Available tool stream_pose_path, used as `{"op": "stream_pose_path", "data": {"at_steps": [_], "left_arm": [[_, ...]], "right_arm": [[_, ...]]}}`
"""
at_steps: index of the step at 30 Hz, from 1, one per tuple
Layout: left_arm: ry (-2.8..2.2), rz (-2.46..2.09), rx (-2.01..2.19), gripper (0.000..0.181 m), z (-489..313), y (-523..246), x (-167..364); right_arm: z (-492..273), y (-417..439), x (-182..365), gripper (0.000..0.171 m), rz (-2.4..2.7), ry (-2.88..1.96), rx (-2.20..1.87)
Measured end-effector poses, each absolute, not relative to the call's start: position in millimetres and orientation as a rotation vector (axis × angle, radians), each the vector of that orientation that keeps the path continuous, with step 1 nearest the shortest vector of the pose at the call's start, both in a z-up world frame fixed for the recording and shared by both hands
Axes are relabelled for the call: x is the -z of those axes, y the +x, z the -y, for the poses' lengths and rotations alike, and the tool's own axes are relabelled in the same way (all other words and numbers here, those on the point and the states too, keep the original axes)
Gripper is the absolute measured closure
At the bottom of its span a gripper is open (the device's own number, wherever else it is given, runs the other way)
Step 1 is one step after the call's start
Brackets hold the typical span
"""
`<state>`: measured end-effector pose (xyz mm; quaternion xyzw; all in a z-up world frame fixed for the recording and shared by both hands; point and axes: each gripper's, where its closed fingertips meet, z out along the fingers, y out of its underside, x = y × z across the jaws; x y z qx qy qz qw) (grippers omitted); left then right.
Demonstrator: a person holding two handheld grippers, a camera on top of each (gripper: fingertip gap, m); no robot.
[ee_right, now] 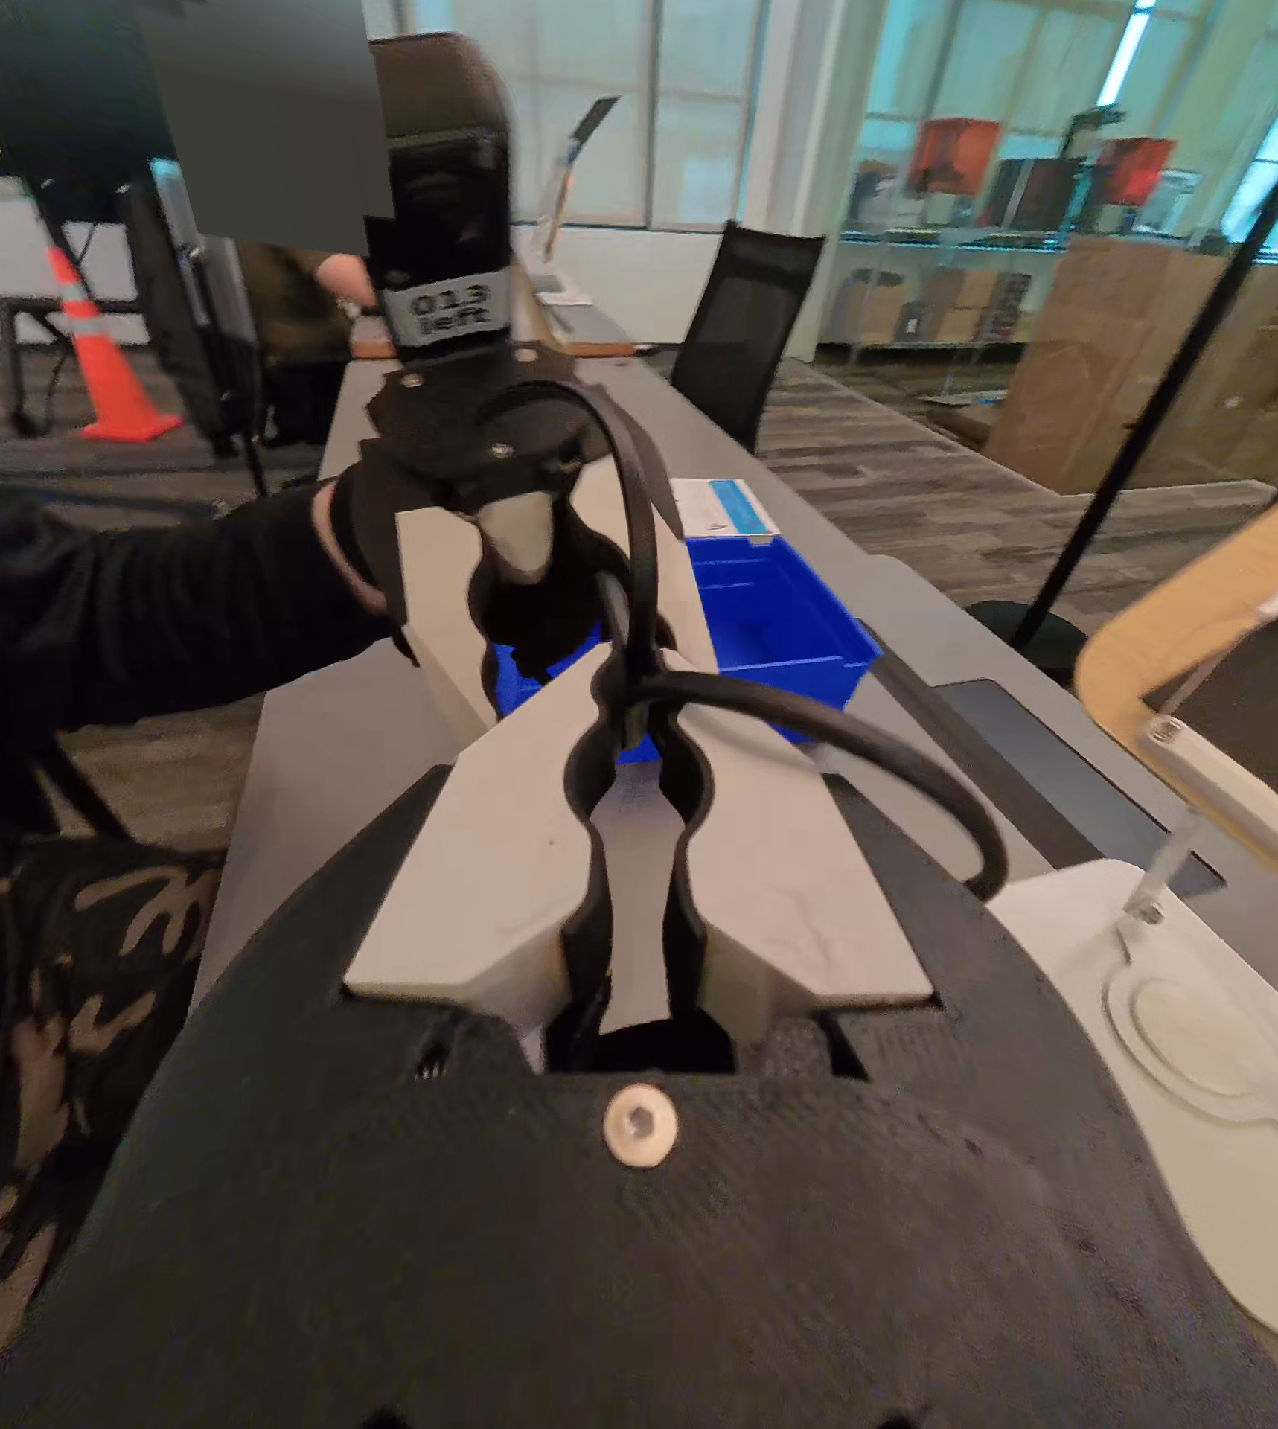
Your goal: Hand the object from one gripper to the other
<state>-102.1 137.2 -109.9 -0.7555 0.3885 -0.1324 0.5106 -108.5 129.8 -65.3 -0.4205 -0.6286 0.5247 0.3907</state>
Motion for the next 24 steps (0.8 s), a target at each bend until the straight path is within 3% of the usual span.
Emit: {"op": "stream_pose_path", "data": {"at_steps": [5, 10, 16, 20, 24], "left_arm": [[-1.698, -0.786, -0.206, 0.081, -162, -145, 75], [-1.403, -0.859, -0.607, 0.068, -150, -121, 29], [-1.577, -0.857, -0.589, 0.039, -174, -117, 74], [-1.674, -0.818, -0.511, 0.047, -184, -124, 96], [-1.688, -0.803, -0.451, 0.075, -184, -129, 101]], "right_arm": [[-173, -109, 73, 0.169, 1.423, -1.266, -1.308], [-191, -116, 101, 0.169, 1.416, -1.425, -1.183], [-168, -125, 99, 0.169, 1.47, -1.396, -1.208], [-151, -128, 93, 0.169, 1.503, -1.358, -1.257], [-144, -127, 85, 0.17, 1.497, -1.336, -1.325]]}}
